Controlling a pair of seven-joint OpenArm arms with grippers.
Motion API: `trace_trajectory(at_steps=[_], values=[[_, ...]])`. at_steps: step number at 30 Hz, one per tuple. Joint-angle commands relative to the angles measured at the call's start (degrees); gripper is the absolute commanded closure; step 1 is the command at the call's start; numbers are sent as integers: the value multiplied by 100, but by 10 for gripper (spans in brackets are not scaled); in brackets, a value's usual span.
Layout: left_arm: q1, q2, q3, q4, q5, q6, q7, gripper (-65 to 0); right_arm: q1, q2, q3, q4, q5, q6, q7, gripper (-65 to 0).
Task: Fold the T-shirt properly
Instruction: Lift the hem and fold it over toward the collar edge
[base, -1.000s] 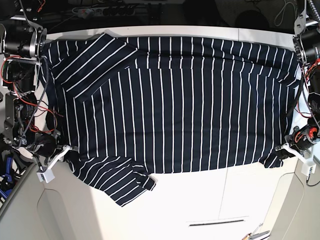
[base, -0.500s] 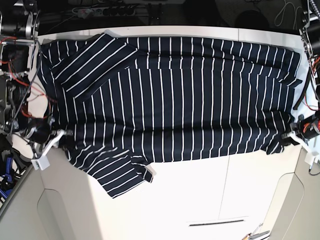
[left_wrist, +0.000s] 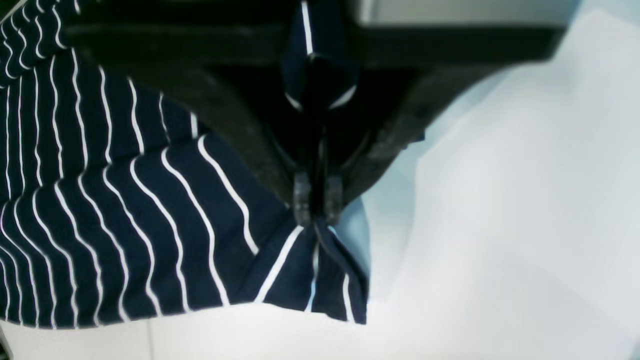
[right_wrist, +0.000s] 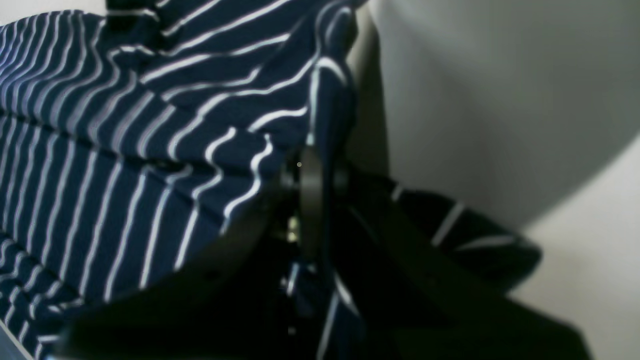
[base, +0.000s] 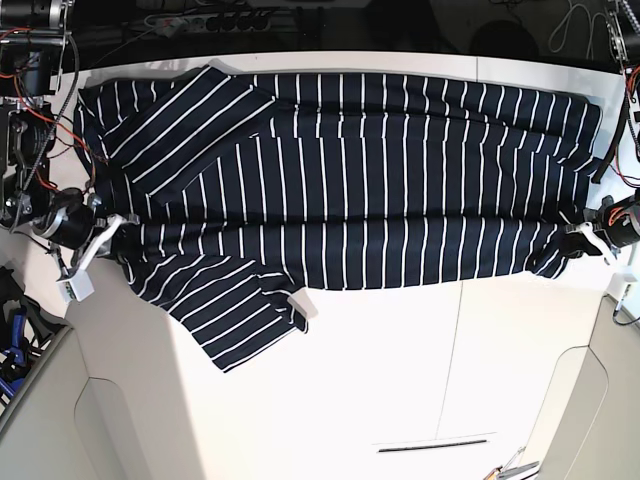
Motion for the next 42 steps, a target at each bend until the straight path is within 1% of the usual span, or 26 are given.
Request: trace_trajectory(at_steps=[1,3,4,6,7,8,11,13,16,18,20,23,26,30,34,38,42], values=[[-87,-153,-39,105,-101,-20,-160,0,59,92,63,92,-68,-35,111,0],[-90,-149,-39,105,-105,-20,-188,0,4,92,63,92,-256,-50,140,0],[-94,-151,-39,105,-105,-20,-188,0,-17,94,68,92,-295,-50,160,-75],[-92,-151,-39,105,-105,-22,-188,0,-20,94,72,92,-306,-70,155,-248],[-92,-149,-39,105,-105,-22,-186,0,-13,94,72,92,-284,-107,160,-310],[-92,-149,-39,105,-103,-22,-186,0,7,94,83,94,-236,-138,192,-346],[-92,-149,-39,105,-103,-24,-186,0,33,87,262,98,0,-151,389,-350],[-92,-149,-39,105,-103,-24,-184,0,42,74,476,98,17,-151,538,-350],[-87,-149,-39,105,-76,-24,-184,0,101,76,756,98,15,-153,673,-350],[-87,-149,-39,105,-81,-24,-184,0,133,68,857,98,13,-153,863,-350],[-76,-146,-39,105,-85,-28,-195,0,214,-48,916,90,-160,-155,1043,-350],[-74,-101,-39,105,-81,-52,-205,0,367,-352,918,83,-470,-155,1281,-352],[-76,7,-39,105,-74,-52,-203,0,592,-693,916,-66,-824,-157,1360,-352],[-74,142,-39,105,-50,-52,-197,0,1025,-953,896,-664,-1078,-151,1471,-352],[-57,146,-39,105,96,-52,-184,0,1360,-1019,861,-1294,-1276,-151,1749,-352],[-28,149,-39,105,155,-52,-190,0,1541,-1034,715,-1805,-1274,-131,1766,-352],[-28,149,-39,105,140,-52,-321,0,1519,-1034,345,-2055,-1309,-131,1777,-352]])
